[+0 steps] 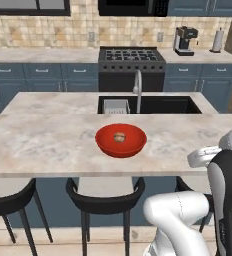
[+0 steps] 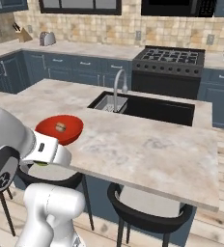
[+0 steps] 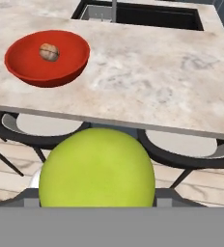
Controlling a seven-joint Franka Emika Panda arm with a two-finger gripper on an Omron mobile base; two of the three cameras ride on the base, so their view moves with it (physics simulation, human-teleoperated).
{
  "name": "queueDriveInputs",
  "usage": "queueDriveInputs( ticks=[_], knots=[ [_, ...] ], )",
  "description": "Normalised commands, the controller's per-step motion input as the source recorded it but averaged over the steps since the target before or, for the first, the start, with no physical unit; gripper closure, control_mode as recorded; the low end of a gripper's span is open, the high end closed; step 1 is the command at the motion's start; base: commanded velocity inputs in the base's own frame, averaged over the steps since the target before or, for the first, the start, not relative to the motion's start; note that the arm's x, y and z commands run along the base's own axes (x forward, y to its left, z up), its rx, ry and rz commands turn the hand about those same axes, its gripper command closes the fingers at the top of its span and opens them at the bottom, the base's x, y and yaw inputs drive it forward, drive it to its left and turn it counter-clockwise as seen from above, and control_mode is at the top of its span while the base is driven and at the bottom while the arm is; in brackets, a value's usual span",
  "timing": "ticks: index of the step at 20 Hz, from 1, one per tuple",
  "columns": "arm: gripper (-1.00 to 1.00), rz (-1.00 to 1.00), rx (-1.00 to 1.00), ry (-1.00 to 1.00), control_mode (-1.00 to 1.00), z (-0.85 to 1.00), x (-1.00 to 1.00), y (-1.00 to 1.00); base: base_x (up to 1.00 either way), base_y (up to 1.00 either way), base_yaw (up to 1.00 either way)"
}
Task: Retrieve the tangerine and pear from the fridge and place them into the bowl on the dining table.
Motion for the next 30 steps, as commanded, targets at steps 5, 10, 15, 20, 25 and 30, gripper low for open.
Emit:
queueDriveInputs(
  ticks=[5, 10, 15, 20, 25, 30],
  knots=[
    [1.0, 0.0, 0.0, 0.0, 1.0, 0.0, 0.0, 0.0, 0.61, 0.2, -0.1],
    [1.0, 0.0, 0.0, 0.0, 1.0, 0.0, 0.0, 0.0, 0.29, 0.15, -0.07],
    [1.0, -0.02, 0.0, 0.0, -1.0, -0.03, 0.1, 0.11, 0.13, 0.15, -0.04],
    [1.0, -0.02, 0.0, 0.0, -1.0, 0.0, 0.35, 0.36, 0.0, 0.0, 0.0],
    [1.0, 0.0, 0.0, 0.02, -1.0, 0.0, 0.44, 0.38, 0.0, 0.0, 0.0],
    [1.0, 0.0, 0.02, 0.01, -1.0, 0.0, 0.64, 0.19, 0.0, 0.0, 0.0]
  ],
)
